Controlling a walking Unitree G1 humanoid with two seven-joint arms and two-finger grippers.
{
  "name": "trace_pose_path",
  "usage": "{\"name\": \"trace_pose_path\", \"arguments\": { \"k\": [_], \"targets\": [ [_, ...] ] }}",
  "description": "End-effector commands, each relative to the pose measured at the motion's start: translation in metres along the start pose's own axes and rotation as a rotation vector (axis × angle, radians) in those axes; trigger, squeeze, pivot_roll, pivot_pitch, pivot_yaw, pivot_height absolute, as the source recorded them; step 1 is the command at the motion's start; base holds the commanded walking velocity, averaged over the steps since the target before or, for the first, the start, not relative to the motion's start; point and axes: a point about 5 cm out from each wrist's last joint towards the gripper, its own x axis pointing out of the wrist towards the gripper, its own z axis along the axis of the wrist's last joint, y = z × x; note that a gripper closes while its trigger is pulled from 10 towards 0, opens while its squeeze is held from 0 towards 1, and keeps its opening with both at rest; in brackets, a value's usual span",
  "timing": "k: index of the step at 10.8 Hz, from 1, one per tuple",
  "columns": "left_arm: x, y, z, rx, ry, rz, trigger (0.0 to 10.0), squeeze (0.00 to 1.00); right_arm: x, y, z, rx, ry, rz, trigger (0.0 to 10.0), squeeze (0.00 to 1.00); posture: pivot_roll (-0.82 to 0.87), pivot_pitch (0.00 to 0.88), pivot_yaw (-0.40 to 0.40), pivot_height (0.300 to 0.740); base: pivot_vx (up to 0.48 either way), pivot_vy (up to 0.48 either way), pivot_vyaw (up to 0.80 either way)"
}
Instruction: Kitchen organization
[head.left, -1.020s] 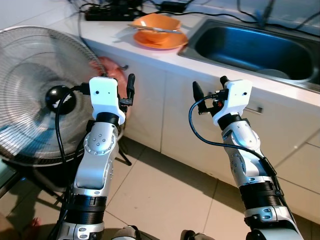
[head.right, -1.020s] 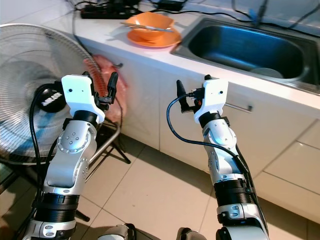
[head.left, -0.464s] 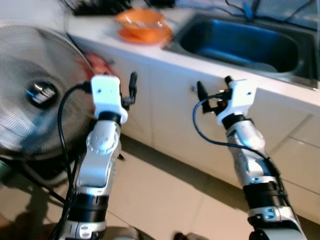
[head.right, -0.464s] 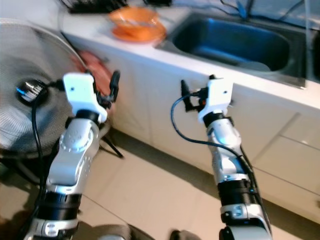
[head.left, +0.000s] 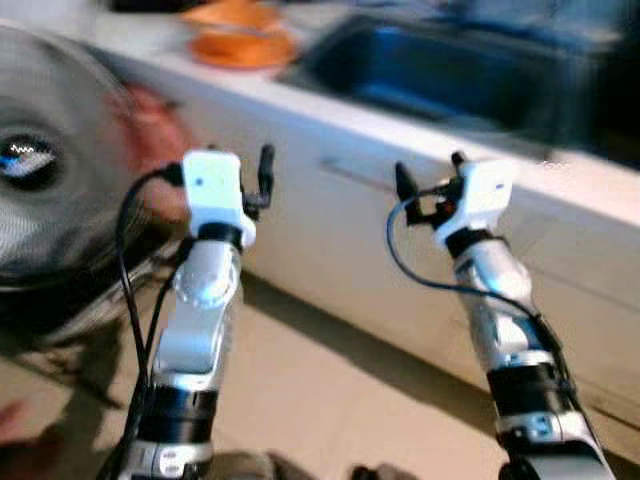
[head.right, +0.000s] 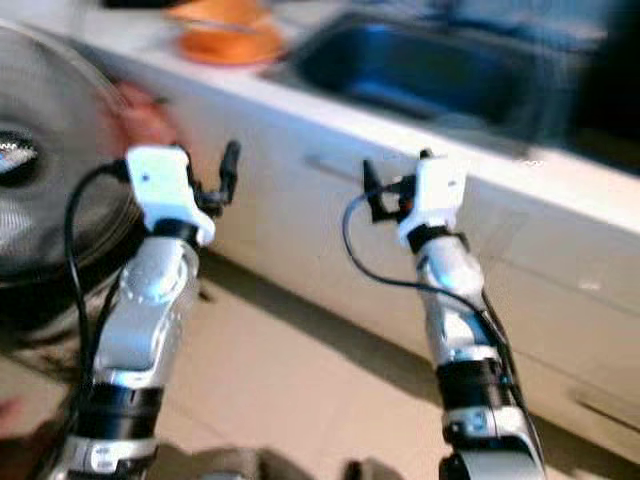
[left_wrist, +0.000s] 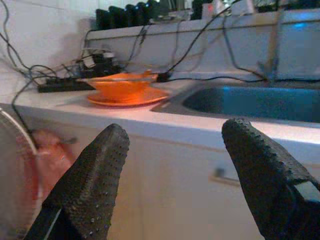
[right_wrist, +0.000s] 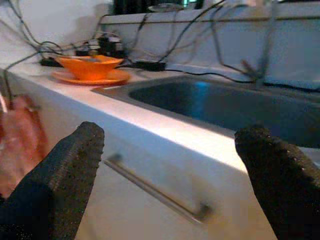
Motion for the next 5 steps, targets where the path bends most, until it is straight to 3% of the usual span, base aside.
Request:
{"name": "trace_pose_path", "arguments": {
  "k": [1, 5],
  "targets": [
    [-0.0015, 0.0058, -0.0005, 0.003, -0.003, 0.019, 10.0, 0.00, 0.0026, 0.0065, 0.0011, 0.010, -0.005, 0.020, 10.0, 0.00, 0.07, 0.117, 0.018, 0.740, 0.000, 0.000, 0.00],
    [-0.0015, 0.0079, 0.0001, -0.011, -0.007, 0.033, 10.0, 0.00, 0.0027, 0.0065, 0.0014, 0.015, -0.006, 0.019, 10.0, 0.00, 0.07, 0.117, 0.018, 0.740, 0.000, 0.000, 0.00]
  ]
}}
